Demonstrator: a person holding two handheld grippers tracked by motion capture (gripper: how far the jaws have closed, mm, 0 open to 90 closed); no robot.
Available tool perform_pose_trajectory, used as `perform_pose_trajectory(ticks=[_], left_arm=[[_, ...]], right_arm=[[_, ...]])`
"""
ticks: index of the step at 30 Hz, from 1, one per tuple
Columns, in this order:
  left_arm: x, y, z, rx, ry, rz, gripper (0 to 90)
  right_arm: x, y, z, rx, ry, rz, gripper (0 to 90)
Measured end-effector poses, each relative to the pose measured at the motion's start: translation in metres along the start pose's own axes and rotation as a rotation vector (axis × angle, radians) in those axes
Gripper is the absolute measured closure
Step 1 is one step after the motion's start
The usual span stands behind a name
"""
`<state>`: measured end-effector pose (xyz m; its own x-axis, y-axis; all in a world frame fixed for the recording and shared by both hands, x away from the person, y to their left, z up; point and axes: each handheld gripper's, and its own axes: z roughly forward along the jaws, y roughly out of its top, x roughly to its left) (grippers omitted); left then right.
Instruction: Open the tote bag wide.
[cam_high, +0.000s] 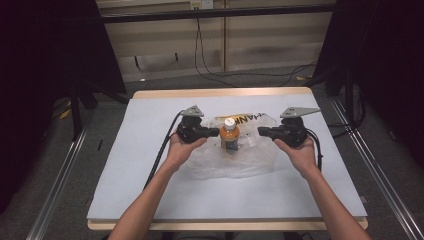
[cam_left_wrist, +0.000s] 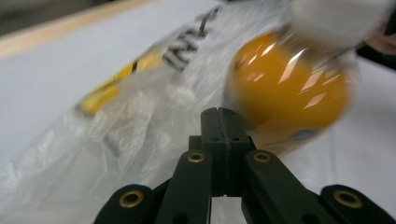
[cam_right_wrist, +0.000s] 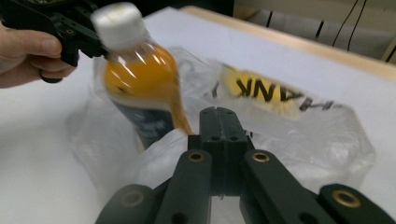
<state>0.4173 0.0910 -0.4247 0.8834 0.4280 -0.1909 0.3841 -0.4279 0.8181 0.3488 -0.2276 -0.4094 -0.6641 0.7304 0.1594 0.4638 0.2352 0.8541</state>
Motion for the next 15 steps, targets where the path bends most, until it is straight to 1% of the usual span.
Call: perform_pose_trajectory(ticks=[1, 2, 3, 4, 5, 6, 7, 8, 12, 13, 14, 15], left_arm=[[0.003, -0.003, 0.007, 0.034, 0.019, 0.008, 90.0], [0.01, -0.01, 0.019, 0.063, 0.024, -0.014, 90.0], [0.013, -0.015, 0.024, 0.067, 0.019, -0.023, 90.0], [0.013, -0.015, 0.024, 0.067, 0.019, -0.023, 90.0], [0.016, -0.019, 0.03, 0.098, 0.025, -0.026, 90.0], [0.018, -0.023, 0.035, 0.092, 0.03, -0.039, 90.0], [0.024, -0.029, 0.04, 0.1, 0.036, -0.062, 90.0], [0.027, -0.031, 0.041, 0.112, 0.051, -0.062, 90.0], [0.036, -0.039, 0.045, 0.114, 0.07, -0.097, 90.0], [0.038, -0.041, 0.046, 0.12, 0.081, -0.105, 90.0], [0.04, -0.042, 0.045, 0.116, 0.078, -0.111, 90.0], [0.042, -0.043, 0.044, 0.105, 0.085, -0.125, 90.0]], right_arm=[[0.0, 0.0, 0.0, 0.0, 0.0, 0.0, 90.0], [-0.008, -0.01, 0.015, 0.034, 0.002, 0.011, 90.0], [-0.01, -0.015, 0.021, 0.046, 0.006, 0.012, 90.0], [-0.01, -0.015, 0.021, 0.046, 0.006, 0.012, 90.0], [-0.013, -0.021, 0.028, 0.064, 0.006, 0.019, 90.0], [-0.017, -0.033, 0.04, 0.099, 0.01, 0.029, 90.0], [-0.018, -0.036, 0.043, 0.109, 0.01, 0.029, 90.0], [-0.019, -0.04, 0.046, 0.121, 0.011, 0.031, 90.0], [-0.025, -0.051, 0.051, 0.135, 0.012, 0.048, 90.0], [-0.026, -0.054, 0.052, 0.142, 0.01, 0.048, 90.0], [-0.026, -0.055, 0.052, 0.144, 0.008, 0.051, 90.0], [-0.027, -0.056, 0.052, 0.141, 0.015, 0.056, 90.0]])
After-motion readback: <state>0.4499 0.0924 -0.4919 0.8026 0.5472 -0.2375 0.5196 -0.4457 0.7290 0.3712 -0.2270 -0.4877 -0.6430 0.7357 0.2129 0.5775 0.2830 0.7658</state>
